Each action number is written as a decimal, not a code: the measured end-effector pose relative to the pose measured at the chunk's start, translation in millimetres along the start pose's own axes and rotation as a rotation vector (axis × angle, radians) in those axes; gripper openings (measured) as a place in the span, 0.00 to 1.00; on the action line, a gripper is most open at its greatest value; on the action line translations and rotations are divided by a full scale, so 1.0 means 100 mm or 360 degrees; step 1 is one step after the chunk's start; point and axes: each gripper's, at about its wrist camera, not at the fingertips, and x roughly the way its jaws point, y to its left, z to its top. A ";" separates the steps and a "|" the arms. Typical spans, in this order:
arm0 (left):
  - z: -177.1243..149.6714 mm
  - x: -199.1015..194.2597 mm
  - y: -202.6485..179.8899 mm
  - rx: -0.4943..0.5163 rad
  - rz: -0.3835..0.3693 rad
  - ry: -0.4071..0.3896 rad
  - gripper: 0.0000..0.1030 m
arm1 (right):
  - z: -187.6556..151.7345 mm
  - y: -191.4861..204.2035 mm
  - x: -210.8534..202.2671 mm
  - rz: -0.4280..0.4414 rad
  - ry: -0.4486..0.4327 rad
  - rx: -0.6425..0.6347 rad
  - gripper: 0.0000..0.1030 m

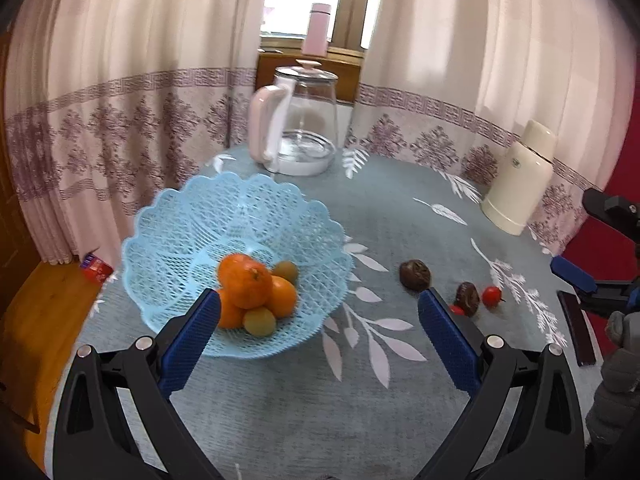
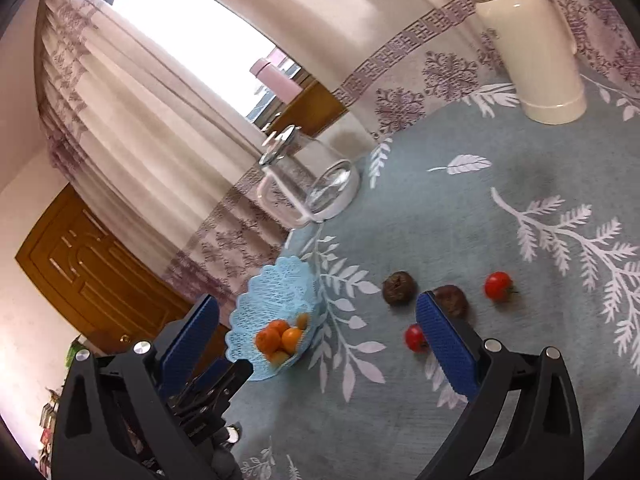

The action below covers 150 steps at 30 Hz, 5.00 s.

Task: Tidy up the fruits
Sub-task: 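Move the left gripper toward the red cherry tomato on the table, then close the left gripper on the red cherry tomato, then move the right gripper to the second cherry tomato and close while the left gripper holds its tomato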

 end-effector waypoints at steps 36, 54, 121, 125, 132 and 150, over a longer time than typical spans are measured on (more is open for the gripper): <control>-0.34 0.66 -0.44 -0.0010 -0.0369 0.0448 0.97 | -0.18 -0.59 -0.16 -0.0733 -0.0146 -0.0261 0.95; -0.27 1.10 -1.08 0.0279 -0.0275 0.0522 0.97 | -0.21 -0.99 -0.10 -0.0897 -0.0076 -0.0233 0.95; -0.11 0.72 -1.00 0.0322 -0.0078 0.0287 0.29 | -0.28 -1.21 0.01 -0.0830 0.0020 -0.0131 0.95; -0.07 0.65 -0.90 0.0285 -0.0073 0.0255 0.29 | -0.29 -1.19 0.03 -0.0848 0.0031 -0.0154 0.92; -0.02 0.56 -0.69 0.0222 -0.0065 0.0220 0.29 | -0.24 -1.16 0.09 -0.0808 0.0100 -0.0128 0.78; 0.02 0.40 -0.21 0.0089 -0.0024 0.0162 0.29 | 0.00 -0.94 0.78 -0.0853 0.0238 -0.0315 0.49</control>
